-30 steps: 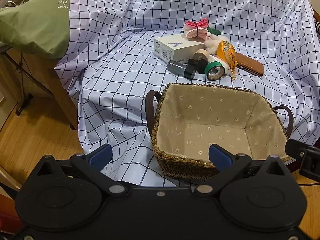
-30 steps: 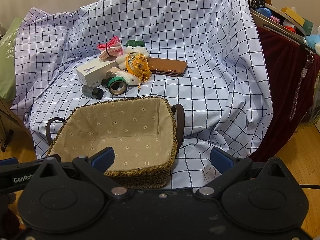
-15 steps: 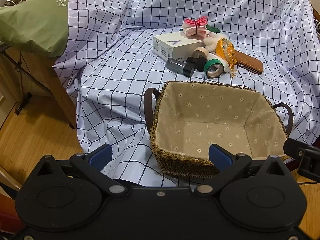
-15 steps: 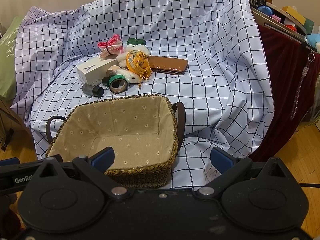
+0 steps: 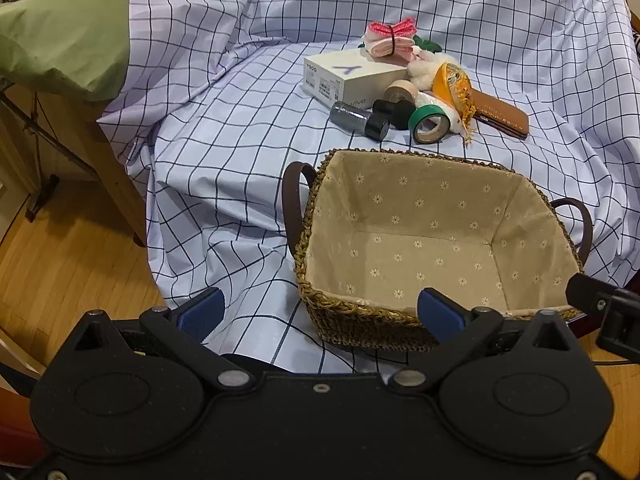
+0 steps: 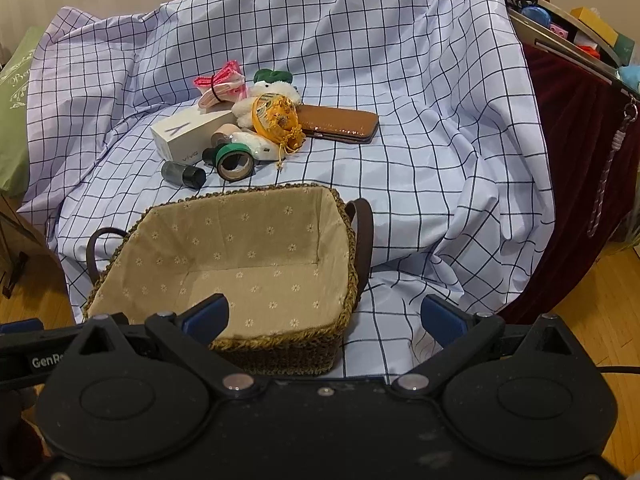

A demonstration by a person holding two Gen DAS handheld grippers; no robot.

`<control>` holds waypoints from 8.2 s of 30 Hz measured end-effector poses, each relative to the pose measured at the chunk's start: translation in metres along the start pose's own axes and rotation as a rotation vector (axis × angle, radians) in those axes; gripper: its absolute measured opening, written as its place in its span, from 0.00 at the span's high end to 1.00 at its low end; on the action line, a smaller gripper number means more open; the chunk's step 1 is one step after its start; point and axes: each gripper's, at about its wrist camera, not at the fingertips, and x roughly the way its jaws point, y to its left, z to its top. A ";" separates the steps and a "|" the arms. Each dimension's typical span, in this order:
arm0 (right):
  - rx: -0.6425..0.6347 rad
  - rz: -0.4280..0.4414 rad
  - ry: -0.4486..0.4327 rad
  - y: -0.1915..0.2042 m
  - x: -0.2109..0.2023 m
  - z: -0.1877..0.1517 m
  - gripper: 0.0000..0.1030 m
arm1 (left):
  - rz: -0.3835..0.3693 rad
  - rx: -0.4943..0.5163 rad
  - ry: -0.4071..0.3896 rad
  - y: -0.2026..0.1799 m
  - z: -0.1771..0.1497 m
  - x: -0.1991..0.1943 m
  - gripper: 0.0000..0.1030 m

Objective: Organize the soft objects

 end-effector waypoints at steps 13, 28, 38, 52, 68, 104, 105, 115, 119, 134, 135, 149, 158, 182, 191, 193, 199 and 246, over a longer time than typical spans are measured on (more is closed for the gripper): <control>0.056 -0.002 -0.078 -0.010 0.017 0.043 0.01 | -0.025 -0.080 -0.030 0.016 0.029 0.014 0.04; 0.041 0.021 -0.093 0.000 0.072 0.107 0.01 | -0.071 -0.044 -0.019 0.011 0.087 0.049 0.08; 0.049 0.034 -0.101 0.018 0.128 0.158 0.01 | -0.097 0.021 -0.101 -0.005 0.160 0.081 0.12; 0.021 0.050 -0.064 0.037 0.208 0.196 0.01 | -0.116 0.043 -0.168 -0.035 0.253 0.120 0.04; -0.013 0.040 -0.068 0.047 0.245 0.189 0.01 | -0.129 0.072 -0.129 -0.080 0.286 0.182 0.04; 0.024 0.111 -0.297 0.028 0.124 0.192 0.48 | -0.227 0.049 -0.233 -0.045 0.251 0.090 0.32; 0.023 0.118 -0.302 0.026 0.116 0.189 0.48 | -0.224 0.056 -0.238 -0.044 0.245 0.081 0.32; 0.037 0.172 -0.336 0.010 0.031 0.133 0.48 | -0.235 0.081 -0.243 -0.034 0.168 0.017 0.32; 0.058 0.178 -0.333 0.001 0.008 0.110 0.47 | -0.246 0.072 -0.228 -0.030 0.136 0.003 0.32; 0.114 0.217 -0.313 -0.016 -0.052 0.024 0.47 | -0.224 0.018 -0.171 -0.027 0.052 -0.016 0.32; 0.112 0.220 -0.308 -0.016 -0.053 0.022 0.47 | -0.223 0.018 -0.165 -0.027 0.049 -0.016 0.32; 0.095 0.214 -0.245 -0.008 -0.044 0.013 0.47 | -0.157 0.016 -0.093 -0.021 0.021 0.002 0.32; 0.088 0.213 -0.223 -0.007 -0.041 0.013 0.47 | -0.125 0.010 -0.101 -0.020 0.018 0.004 0.32; 0.083 0.219 -0.209 -0.008 -0.038 0.013 0.48 | -0.113 0.020 -0.111 -0.020 0.011 0.000 0.21; 0.090 0.219 -0.192 -0.009 -0.035 0.012 0.48 | -0.109 -0.004 -0.114 -0.016 0.011 -0.001 0.17; 0.092 0.218 -0.189 -0.009 -0.035 0.012 0.48 | -0.114 -0.004 -0.116 -0.016 0.011 -0.002 0.17; 0.094 0.213 -0.195 -0.010 -0.035 0.012 0.48 | -0.142 -0.004 -0.151 -0.017 0.012 -0.008 0.12; 0.058 0.183 -0.118 -0.011 -0.020 0.023 0.35 | -0.112 0.034 -0.076 -0.015 0.011 0.001 0.12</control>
